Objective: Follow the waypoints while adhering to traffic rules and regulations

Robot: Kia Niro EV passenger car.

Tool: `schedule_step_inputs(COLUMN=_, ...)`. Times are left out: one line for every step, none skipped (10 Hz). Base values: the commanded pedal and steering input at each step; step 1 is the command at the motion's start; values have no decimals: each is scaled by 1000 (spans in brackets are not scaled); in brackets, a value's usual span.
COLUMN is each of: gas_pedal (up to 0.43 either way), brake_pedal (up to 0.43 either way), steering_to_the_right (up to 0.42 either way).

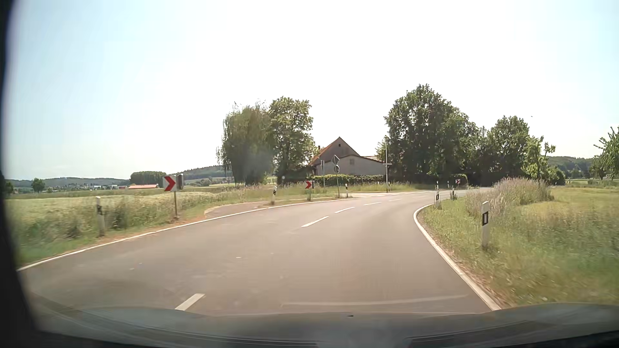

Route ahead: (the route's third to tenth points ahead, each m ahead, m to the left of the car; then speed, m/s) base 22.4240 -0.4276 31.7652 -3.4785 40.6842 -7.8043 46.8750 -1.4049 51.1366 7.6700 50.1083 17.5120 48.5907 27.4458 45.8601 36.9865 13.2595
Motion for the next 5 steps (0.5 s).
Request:
schedule_step_inputs(gas_pedal=0, brake_pedal=220, steering_to_the_right=50)
schedule_step_inputs(gas_pedal=0, brake_pedal=226, steering_to_the_right=53)
schedule_step_inputs(gas_pedal=0, brake_pedal=226, steering_to_the_right=56)
schedule_step_inputs(gas_pedal=0, brake_pedal=238, steering_to_the_right=60)
schedule_step_inputs(gas_pedal=0, brake_pedal=244, steering_to_the_right=63)
